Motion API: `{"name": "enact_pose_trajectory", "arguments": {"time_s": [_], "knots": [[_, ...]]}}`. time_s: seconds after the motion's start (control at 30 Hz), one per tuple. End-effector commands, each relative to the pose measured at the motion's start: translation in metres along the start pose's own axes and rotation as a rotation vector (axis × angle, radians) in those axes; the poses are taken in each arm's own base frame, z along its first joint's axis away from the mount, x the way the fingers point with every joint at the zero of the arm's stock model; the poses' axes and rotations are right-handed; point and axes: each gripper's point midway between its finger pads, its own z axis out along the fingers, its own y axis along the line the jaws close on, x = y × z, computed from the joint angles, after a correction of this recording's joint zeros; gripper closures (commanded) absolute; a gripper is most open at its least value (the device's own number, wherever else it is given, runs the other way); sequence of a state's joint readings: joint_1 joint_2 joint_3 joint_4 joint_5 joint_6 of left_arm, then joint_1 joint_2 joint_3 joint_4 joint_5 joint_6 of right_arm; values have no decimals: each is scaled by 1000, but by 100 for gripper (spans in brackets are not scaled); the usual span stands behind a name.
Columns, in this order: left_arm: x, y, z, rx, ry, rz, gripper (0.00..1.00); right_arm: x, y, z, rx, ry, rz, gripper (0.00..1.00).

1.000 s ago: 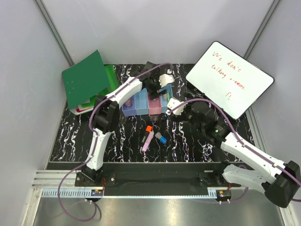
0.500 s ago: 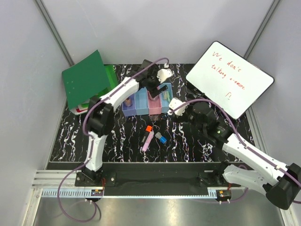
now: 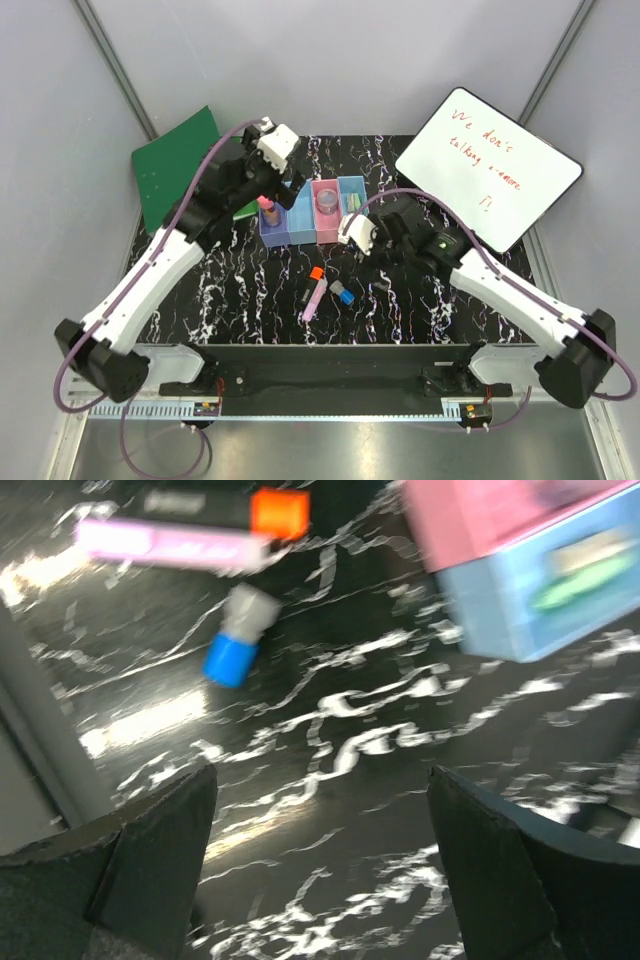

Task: Sort the stationery into containers
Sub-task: Pick up the stationery from the center of the board.

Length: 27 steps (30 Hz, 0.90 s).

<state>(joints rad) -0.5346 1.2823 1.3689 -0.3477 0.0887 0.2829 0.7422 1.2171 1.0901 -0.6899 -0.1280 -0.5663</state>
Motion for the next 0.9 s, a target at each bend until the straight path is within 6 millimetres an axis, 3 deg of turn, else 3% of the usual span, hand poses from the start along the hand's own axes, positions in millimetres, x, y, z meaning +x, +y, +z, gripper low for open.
{"name": "enact_pose_trajectory", "arguments": {"time_s": [0.0, 0.1, 0.2, 0.4, 0.87], "knots": [[19, 6, -20, -66, 28, 3, 1, 13, 33, 9, -177, 64, 83, 9], [16, 6, -38, -71, -1, 32, 1, 27, 37, 23, -199, 120, 78, 12], [9, 9, -52, -89, -31, 53, 1, 27, 36, 36, -216, 143, 82, 14], [9, 10, -60, -104, -41, 58, 1, 18, 38, 59, -279, 171, 130, 18], [7, 11, -67, -111, -64, 108, 1, 33, 66, 102, -371, 257, 180, 30]]}}
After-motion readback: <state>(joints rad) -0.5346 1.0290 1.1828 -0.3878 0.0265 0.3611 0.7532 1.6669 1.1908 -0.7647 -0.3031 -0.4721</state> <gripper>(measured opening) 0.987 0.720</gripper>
